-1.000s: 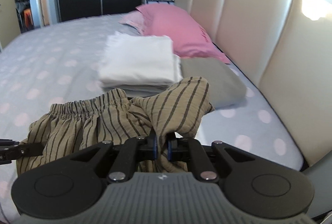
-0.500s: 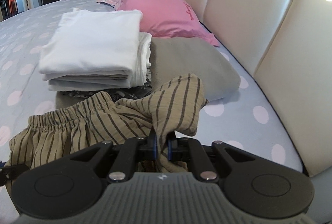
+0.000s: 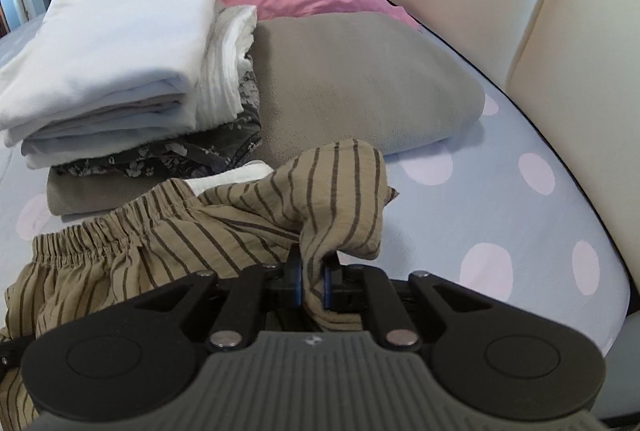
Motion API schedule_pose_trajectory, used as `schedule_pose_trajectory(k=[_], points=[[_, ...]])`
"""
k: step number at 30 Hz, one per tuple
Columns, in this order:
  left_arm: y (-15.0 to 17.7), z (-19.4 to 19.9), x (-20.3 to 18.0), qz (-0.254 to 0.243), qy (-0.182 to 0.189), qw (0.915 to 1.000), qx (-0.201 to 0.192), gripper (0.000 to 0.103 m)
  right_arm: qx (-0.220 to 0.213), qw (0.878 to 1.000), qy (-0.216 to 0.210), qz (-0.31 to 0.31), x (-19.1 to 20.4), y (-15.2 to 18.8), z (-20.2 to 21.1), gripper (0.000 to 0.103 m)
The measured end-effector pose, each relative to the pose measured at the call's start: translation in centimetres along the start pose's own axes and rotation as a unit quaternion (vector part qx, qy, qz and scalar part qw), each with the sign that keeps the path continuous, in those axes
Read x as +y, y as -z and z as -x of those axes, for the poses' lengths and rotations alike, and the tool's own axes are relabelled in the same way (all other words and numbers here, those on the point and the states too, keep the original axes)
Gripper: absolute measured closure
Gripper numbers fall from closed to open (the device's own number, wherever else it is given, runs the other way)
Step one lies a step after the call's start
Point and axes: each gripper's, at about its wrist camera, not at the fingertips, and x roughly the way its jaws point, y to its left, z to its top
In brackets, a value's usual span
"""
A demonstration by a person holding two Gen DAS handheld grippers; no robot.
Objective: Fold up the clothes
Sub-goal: 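Carry the folded trousers with both grippers toward the white stack by the headboard, then lower the trousers onto the white folded cloth and open both grippers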
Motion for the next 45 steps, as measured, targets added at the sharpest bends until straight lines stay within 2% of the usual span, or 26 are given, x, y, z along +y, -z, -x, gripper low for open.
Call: schedule_pose_trajectory(k=[5,9,16,19,23,27,30,31,32,37,40,42,45], points=[[-0.3,3.3,-1.5,0.002,0.017,0.9997,-0.018,0.092,-0.029,1.0,-0.01,-0.001,-0.2,-0.6,4.2,0.093],[-0.2,5.9,-3.0,0.006,0.032,0.9992,-0.026,0.092,-0.048,0.999,-0.002,0.009,-0.2,-0.5,8.5,0.093],[0.3,7.8,-4.2,0.028,0.063,0.9976,0.001,0.092,-0.058,0.998,0.01,0.015,-0.8,-0.2,13.0,0.093],[0.5,7.1,-4.3,0.008,0.043,0.999,0.005,0.092,-0.05,0.999,0.006,0.017,-0.9,-0.1,13.0,0.093],[1.0,4.7,-3.8,-0.026,0.003,0.9995,0.019,0.092,-0.011,1.0,0.012,0.016,-0.7,1.0,8.9,0.093],[1.1,2.8,-3.2,-0.052,-0.021,0.9981,0.027,0.092,0.001,1.0,0.01,-0.001,-0.8,2.4,4.9,0.092],[1.1,2.1,-3.1,-0.067,-0.035,0.9965,0.035,0.09,0.001,1.0,0.019,-0.021,-1.1,2.8,3.2,0.084],[1.2,1.9,-3.2,-0.076,-0.039,0.9957,0.036,0.089,-0.001,0.999,0.024,-0.025,-1.2,2.9,2.9,0.077],[1.3,1.8,-3.4,-0.085,-0.044,0.9948,0.037,0.086,-0.003,0.999,0.027,-0.032,-1.3,2.9,2.9,0.071],[2.1,3.4,-4.4,-0.128,-0.067,0.9892,0.024,0.075,-0.026,0.997,0.036,-0.067,-2.9,2.9,4.8,0.058],[2.8,5.1,-5.2,-0.167,-0.092,0.9816,0.006,0.071,-0.05,0.994,0.038,-0.084,-3.6,3.2,7.1,0.056],[3.5,6.6,-5.7,-0.198,-0.096,0.9756,-0.009,0.071,-0.07,0.993,0.032,-0.094,-3.9,4.0,9.2,0.057],[4.4,8.5,-6.6,-0.237,-0.073,0.9684,-0.025,0.071,-0.093,0.991,0.007,-0.091,-3.4,5.9,11.8,0.061]])
